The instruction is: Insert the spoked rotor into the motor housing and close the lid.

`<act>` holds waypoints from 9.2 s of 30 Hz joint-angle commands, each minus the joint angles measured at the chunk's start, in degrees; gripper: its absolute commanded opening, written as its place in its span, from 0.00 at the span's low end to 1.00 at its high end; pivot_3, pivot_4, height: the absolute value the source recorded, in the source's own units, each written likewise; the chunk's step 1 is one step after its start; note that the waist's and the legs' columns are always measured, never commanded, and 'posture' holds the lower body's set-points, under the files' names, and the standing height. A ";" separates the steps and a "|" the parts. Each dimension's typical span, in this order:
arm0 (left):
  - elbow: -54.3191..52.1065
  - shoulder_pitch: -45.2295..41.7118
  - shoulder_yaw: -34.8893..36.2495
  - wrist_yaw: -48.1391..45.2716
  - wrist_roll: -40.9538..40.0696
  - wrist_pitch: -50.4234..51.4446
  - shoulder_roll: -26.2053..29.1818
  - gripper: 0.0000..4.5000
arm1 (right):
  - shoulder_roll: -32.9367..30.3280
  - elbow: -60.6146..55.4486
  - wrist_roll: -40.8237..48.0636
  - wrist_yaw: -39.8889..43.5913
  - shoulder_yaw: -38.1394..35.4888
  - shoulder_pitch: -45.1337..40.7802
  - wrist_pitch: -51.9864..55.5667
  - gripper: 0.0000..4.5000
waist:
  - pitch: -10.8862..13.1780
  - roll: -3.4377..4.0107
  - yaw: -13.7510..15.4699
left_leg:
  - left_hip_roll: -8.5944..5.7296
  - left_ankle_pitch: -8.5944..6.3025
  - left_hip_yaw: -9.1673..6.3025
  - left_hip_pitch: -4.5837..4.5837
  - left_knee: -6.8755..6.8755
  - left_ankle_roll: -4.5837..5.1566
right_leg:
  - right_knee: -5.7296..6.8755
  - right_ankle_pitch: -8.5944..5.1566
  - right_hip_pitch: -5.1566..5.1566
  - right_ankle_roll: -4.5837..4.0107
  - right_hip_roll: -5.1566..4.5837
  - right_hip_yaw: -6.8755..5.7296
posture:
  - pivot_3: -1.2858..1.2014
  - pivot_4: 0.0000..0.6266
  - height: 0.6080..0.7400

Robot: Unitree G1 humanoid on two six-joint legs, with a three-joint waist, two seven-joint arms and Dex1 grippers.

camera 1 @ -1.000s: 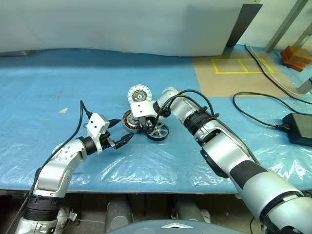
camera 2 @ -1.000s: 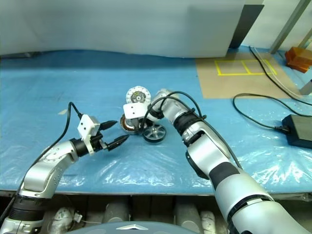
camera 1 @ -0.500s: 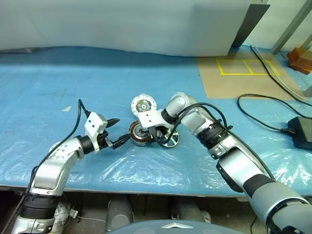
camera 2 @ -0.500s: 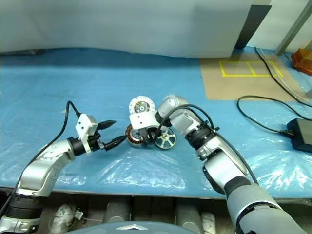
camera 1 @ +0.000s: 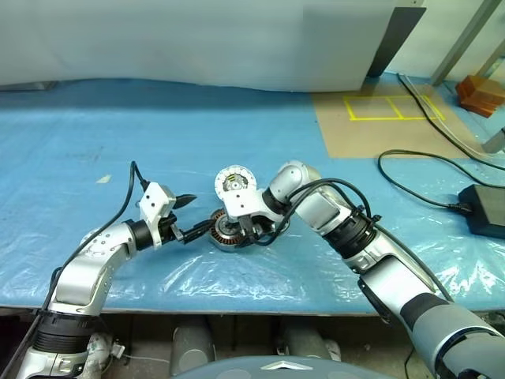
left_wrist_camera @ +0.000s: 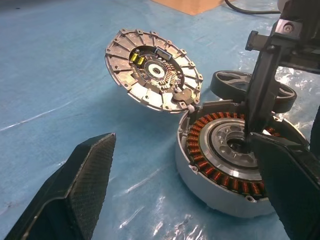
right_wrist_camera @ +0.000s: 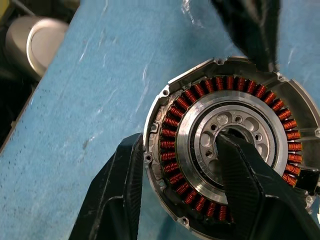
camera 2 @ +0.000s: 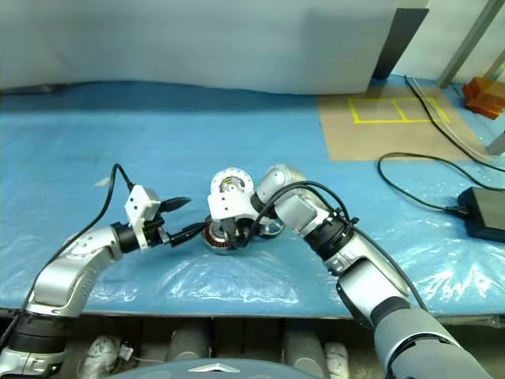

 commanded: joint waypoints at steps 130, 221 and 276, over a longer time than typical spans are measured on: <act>20.78 -13.71 -15.19 -18.00 11.46 -23.99 -4.92 0.19 | -15.77 -38.35 57.36 -53.16 -42.98 36.02 28.01 0.77 | -0.12 0.31 2.58 | -0.22 0.01 -0.05 -0.09 -0.48 -0.08 | -0.70 0.15 0.12 0.49 -0.09 -0.04 | 0.52 0.24 1.00; 3.62 -2.45 1.53 -3.00 -4.12 -3.51 -1.09 0.58 | -11.22 -20.56 46.87 -38.58 -20.18 20.16 19.94 0.01 | -0.15 0.38 2.60 | -0.21 0.01 -0.03 -0.08 -0.46 -0.07 | -0.63 0.14 0.11 0.47 -0.07 -0.04 | 0.52 0.24 1.00; 1.10 2.74 1.63 -2.15 -0.94 -6.17 0.03 0.58 | -2.69 -3.28 29.11 -30.15 -11.51 15.55 9.84 0.01 | -0.20 0.17 1.86 | -0.11 0.02 0.02 -0.03 -0.25 -0.05 | -0.25 0.08 0.02 0.37 -0.03 -0.02 | 0.52 0.24 1.00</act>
